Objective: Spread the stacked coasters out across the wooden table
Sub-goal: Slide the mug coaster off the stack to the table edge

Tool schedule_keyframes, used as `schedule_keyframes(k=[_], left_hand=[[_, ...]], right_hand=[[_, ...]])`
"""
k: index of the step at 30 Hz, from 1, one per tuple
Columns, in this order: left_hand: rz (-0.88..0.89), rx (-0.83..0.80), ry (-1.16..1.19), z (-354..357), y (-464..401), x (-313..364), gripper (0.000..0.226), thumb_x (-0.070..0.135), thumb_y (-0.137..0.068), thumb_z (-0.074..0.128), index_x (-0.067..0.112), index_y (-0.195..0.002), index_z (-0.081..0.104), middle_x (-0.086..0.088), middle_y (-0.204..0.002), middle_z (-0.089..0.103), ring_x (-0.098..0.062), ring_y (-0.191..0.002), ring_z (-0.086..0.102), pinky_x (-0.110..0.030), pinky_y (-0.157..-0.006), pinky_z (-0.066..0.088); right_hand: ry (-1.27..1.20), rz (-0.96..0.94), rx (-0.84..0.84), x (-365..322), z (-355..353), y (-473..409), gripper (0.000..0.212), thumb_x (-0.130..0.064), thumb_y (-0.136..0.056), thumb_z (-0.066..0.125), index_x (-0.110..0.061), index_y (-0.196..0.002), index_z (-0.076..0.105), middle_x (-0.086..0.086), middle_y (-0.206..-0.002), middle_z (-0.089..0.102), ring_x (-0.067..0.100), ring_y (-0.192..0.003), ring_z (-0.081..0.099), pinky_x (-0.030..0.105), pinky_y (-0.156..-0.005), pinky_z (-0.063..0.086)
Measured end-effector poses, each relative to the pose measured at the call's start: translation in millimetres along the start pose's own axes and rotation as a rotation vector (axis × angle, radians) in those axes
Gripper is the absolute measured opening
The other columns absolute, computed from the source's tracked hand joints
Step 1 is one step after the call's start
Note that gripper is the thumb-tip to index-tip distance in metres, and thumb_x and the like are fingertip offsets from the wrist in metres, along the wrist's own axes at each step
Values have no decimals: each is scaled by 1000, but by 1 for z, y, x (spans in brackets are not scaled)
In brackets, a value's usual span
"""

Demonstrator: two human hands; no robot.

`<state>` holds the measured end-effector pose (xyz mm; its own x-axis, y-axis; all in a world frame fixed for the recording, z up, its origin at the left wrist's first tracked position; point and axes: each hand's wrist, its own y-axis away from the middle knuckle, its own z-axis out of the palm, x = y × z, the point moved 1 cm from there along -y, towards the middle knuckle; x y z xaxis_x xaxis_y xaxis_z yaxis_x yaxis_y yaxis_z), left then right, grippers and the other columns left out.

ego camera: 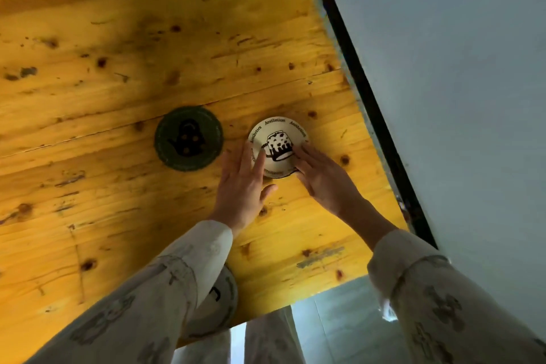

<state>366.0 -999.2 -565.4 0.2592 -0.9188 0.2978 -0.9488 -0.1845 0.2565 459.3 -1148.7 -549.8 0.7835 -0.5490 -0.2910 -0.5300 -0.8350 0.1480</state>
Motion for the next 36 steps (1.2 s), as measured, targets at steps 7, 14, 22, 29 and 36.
schedule_keyframes(k=[7,14,22,29,36], left_hand=[[40,94,-11,-3,-16,9,73,40,-75,67,1,-132,41,-28,-142,38,-44,-130,37,-55,-112,13],[116,23,10,-5,-24,-4,85,38,-70,69,6,-138,31,-19,-149,27,-37,-139,23,-52,-114,6],[-66,197,166,-22,-57,-9,60,14,-84,57,11,-137,30,-14,-147,33,-29,-139,21,-53,-115,20],[-36,112,133,5,-37,15,86,53,-76,59,10,-140,21,-17,-151,25,-31,-142,16,-47,-118,6],[-21,113,244,1,-53,12,93,45,-71,64,12,-143,14,-11,-154,19,-25,-143,7,-51,-116,-4]], right_hand=[[-249,145,124,24,-6,-21,37,-10,-91,49,3,-125,50,26,-134,51,38,-129,45,42,-110,35],[-205,168,47,34,-13,-65,37,-11,-93,40,-7,-128,49,16,-135,53,32,-126,46,42,-108,35],[-400,512,224,52,-14,-22,26,-10,-91,43,-6,-111,61,20,-108,62,36,-99,57,42,-82,46],[-181,353,135,49,-1,-6,44,-29,-86,57,-14,-127,51,6,-134,54,28,-125,44,43,-98,35],[-120,314,186,53,1,-1,45,-32,-82,63,-10,-120,56,11,-128,59,31,-118,53,44,-95,40]])
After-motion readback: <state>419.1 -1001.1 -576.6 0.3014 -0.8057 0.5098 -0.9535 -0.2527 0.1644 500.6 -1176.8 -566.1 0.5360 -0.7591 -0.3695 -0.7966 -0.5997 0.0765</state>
